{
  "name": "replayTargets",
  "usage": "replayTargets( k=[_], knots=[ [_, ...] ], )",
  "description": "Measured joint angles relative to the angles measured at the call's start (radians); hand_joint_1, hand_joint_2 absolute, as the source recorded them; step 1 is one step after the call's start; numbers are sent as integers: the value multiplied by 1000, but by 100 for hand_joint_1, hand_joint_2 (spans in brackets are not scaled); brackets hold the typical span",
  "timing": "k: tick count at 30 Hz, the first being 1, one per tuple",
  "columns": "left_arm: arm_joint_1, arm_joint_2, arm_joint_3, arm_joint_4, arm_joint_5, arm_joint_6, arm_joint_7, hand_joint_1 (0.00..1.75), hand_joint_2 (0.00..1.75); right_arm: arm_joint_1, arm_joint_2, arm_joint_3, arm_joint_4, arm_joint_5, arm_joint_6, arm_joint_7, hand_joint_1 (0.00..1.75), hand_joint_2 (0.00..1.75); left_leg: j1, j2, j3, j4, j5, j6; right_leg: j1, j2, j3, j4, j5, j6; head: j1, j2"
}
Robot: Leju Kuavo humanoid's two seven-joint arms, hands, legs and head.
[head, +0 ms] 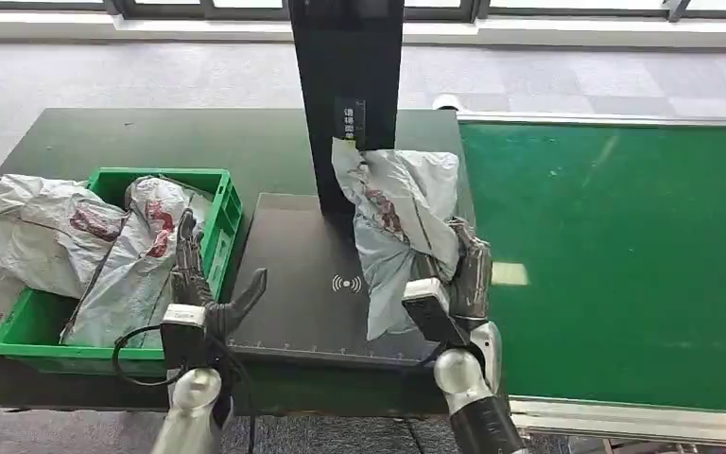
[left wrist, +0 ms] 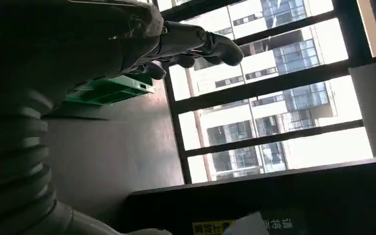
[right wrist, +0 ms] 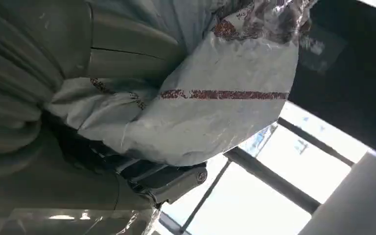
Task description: Moved the parcel from conveyor to table for the left to box.
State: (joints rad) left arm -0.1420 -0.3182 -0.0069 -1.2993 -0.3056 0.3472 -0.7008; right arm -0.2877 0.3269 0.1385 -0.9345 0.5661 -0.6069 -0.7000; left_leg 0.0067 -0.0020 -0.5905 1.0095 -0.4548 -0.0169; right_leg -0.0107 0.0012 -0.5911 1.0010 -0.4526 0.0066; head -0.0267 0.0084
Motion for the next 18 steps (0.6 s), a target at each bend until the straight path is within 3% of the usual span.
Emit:
replayTargets(
  k=[18],
  knots=[
    [-5, 6, -13, 13, 18, 28, 0, 0, 175, -120, 1, 49, 319, -11, 0, 4, 175, 175, 0, 0, -1, 0, -1, 0, 0, 0, -1, 0, 0, 0, 0, 0]
  ],
)
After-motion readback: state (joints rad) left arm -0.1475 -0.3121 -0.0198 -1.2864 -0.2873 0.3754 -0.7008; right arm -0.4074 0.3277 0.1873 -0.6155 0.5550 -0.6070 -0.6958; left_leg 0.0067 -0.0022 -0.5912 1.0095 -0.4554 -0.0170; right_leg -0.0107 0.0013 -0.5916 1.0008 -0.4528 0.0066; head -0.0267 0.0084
